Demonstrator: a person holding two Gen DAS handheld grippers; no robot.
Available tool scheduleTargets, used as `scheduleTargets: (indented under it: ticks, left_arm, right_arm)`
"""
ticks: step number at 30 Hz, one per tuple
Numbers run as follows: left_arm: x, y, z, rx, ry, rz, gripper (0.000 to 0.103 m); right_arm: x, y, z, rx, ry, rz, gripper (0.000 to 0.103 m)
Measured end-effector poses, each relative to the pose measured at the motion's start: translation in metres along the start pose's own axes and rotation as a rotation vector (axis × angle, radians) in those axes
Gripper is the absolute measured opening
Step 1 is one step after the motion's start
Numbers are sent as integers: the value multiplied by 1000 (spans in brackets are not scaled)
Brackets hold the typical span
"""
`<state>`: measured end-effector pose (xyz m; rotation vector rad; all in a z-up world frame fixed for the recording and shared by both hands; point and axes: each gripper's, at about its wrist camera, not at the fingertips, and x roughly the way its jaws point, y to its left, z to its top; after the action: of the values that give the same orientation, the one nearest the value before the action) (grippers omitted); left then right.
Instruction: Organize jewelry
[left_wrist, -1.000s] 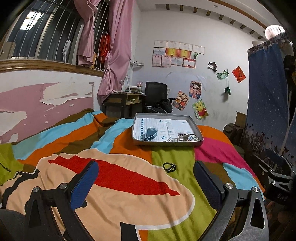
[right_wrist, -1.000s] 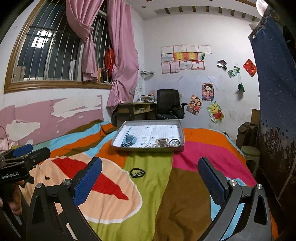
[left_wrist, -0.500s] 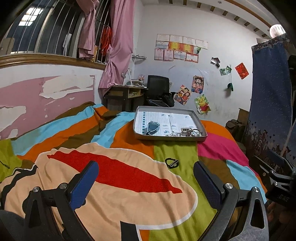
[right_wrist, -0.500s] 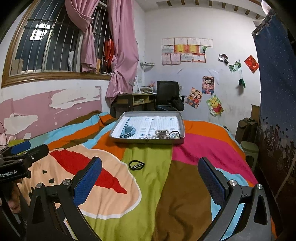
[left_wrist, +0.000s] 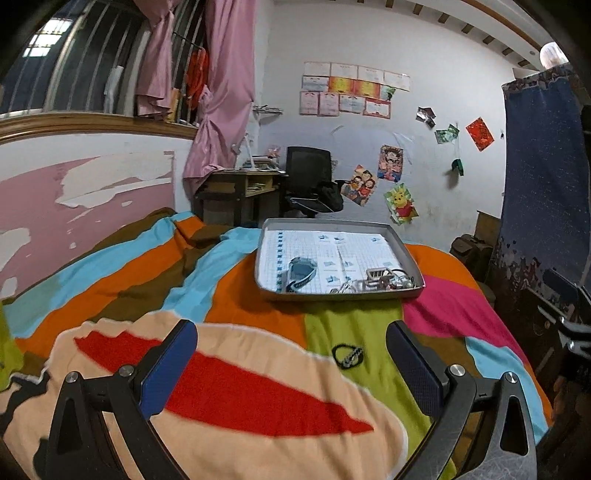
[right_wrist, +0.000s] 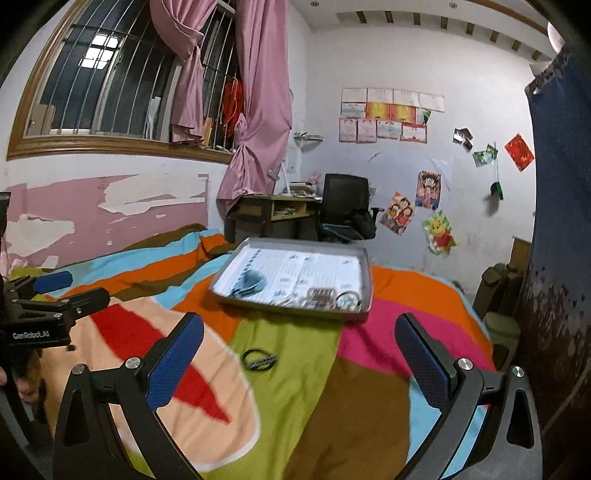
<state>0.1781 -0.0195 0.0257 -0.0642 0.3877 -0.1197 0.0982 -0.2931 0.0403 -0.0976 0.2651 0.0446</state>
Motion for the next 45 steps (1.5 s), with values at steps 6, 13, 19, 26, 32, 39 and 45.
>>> scheduleTargets:
  ticks: [6, 13, 19, 26, 32, 39, 45]
  left_arm:
    - [63, 4, 8, -38, 77, -89, 103]
    - [131, 8, 4, -80, 141, -114, 103]
    - [174, 6, -5, -84, 190, -144, 103]
    - [194, -3, -21, -46, 220, -243, 102]
    - [207, -7, -38, -3, 266, -278, 84]
    - [227, -10, -48, -13, 356, -380, 30]
    - [242, -13, -54, -61, 419, -464, 11]
  right_arm:
    - [55, -19, 24, 11, -5, -12, 102]
    - [133, -28, 27, 22, 18, -37, 102]
    - [187, -27, 3, 42, 98, -14, 102]
    - [219, -32, -27, 47, 219, 28, 102]
    - [240, -35, -54, 79, 345, 58, 102]
    - [254, -39, -74, 171, 427, 131, 80]
    - [268, -32, -87, 250, 501, 249, 41]
